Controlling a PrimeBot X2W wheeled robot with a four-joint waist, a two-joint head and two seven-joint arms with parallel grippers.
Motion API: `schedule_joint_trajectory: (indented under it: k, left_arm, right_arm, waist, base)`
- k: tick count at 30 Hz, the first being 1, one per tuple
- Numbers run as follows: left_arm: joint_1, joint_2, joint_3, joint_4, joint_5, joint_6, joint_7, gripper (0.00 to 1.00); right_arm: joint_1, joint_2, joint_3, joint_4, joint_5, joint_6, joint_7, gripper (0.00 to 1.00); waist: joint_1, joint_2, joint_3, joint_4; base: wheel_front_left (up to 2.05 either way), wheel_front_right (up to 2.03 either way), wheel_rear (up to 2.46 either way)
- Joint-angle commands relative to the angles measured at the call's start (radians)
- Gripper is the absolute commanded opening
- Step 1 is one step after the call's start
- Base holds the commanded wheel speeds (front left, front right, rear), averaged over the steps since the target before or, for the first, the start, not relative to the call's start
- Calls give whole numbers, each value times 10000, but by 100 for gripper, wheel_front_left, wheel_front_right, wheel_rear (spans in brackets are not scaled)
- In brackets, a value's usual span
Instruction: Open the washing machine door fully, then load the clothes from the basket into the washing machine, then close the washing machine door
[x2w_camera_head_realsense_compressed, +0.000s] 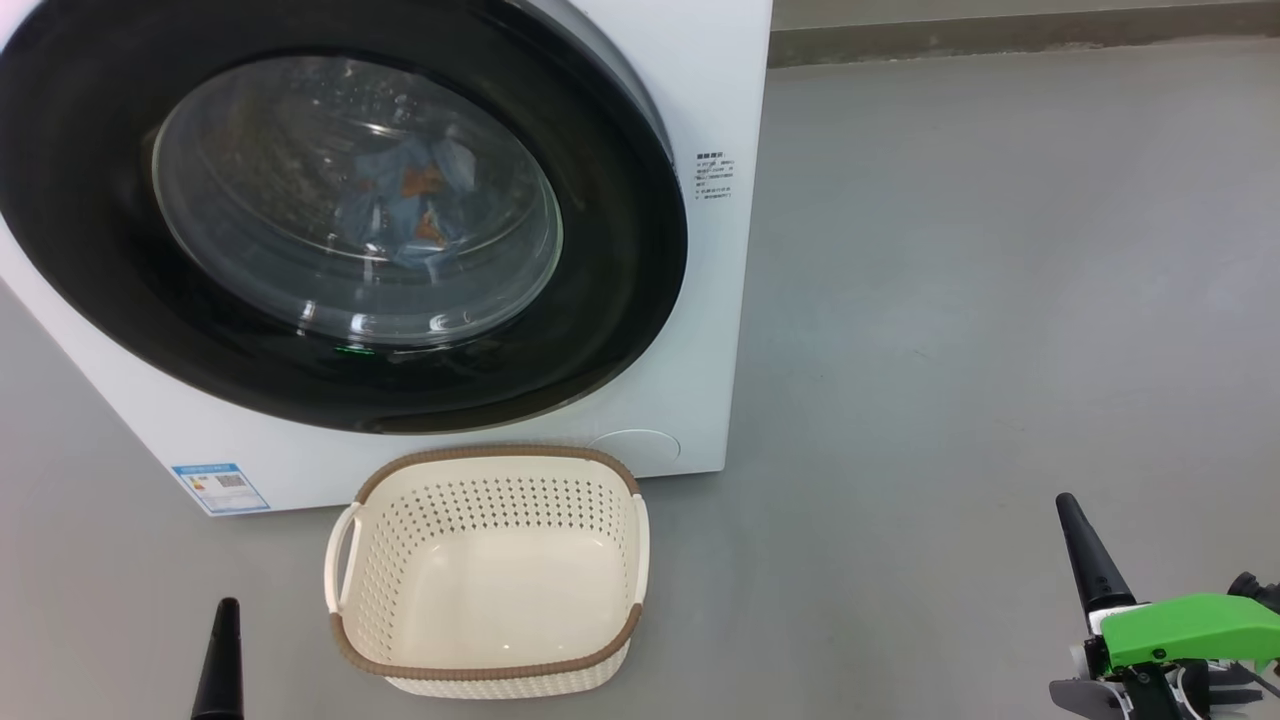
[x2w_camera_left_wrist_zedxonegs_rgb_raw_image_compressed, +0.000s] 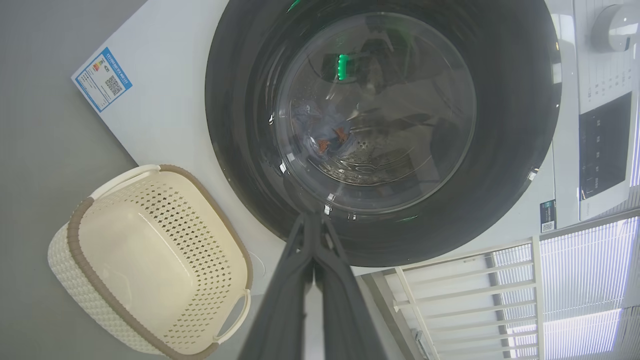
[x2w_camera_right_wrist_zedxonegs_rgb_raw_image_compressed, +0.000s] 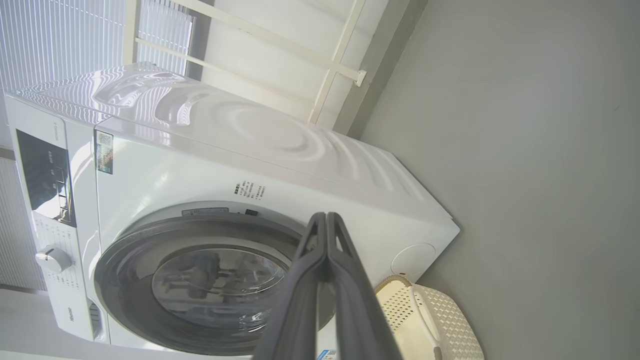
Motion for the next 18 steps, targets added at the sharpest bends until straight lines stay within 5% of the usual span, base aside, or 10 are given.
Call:
schedule_joint_trajectory:
  k: [1,18]
  left_arm:
    - [-530,114,207,-313,-267,35,104,0]
    - [-802,-103,208,-343,-1868,82,605,0]
  right_arm:
    - [-504,-91,60,-300,306,3,78,0]
    - [-570,46,-163,-348,1865,2,525,0]
  waist:
    - [0,-1,-4,10]
    - [0,-1,-51,132]
  base:
    - [0,0,0]
    - [0,0,0]
